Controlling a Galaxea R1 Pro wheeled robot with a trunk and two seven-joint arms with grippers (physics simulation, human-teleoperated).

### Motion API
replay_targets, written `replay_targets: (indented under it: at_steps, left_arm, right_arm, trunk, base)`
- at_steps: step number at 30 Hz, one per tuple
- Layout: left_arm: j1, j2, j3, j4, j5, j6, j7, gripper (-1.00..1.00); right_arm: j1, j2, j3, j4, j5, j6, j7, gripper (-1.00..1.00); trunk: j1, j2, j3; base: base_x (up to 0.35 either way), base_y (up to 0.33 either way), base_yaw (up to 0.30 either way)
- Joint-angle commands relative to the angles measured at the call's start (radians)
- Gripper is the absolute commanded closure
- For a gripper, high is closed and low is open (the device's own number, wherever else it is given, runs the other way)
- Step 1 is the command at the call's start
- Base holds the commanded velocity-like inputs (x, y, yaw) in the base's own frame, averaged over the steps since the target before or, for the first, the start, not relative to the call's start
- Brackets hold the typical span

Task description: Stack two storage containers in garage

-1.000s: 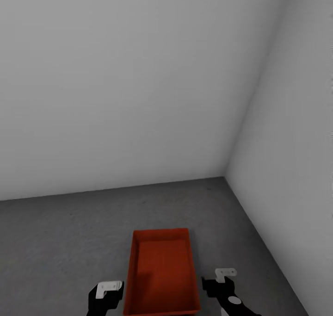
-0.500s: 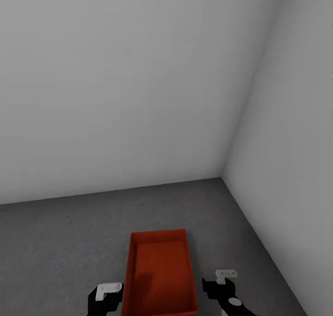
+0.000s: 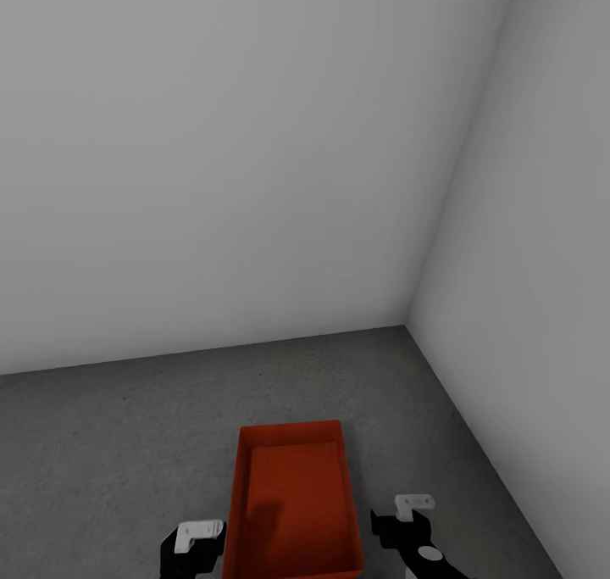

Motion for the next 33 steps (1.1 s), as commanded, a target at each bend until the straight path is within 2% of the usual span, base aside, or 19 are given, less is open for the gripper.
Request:
replay_targets:
  at_steps: [1, 33]
  left_arm:
    - [-0.001, 0.0, 0.003, 0.001, 0.0, -0.003, -0.001, -1.0]
    - [0.002, -0.002, 0.0, 0.003, 0.002, -0.004, -0.004, -1.0]
  right_arm:
    - [-0.001, 0.0, 0.003, 0.001, 0.001, -0.003, -0.005, -1.0]
    - [-0.001, 0.002, 0.003, 0.001, 0.002, -0.005, -0.006, -1.0]
  trunk:
    - [0.001, -0.002, -0.002]
    - [0.001, -0.002, -0.002]
  base:
    - [0.0, 0.0, 0.0]
    - [0.0, 0.0, 0.0]
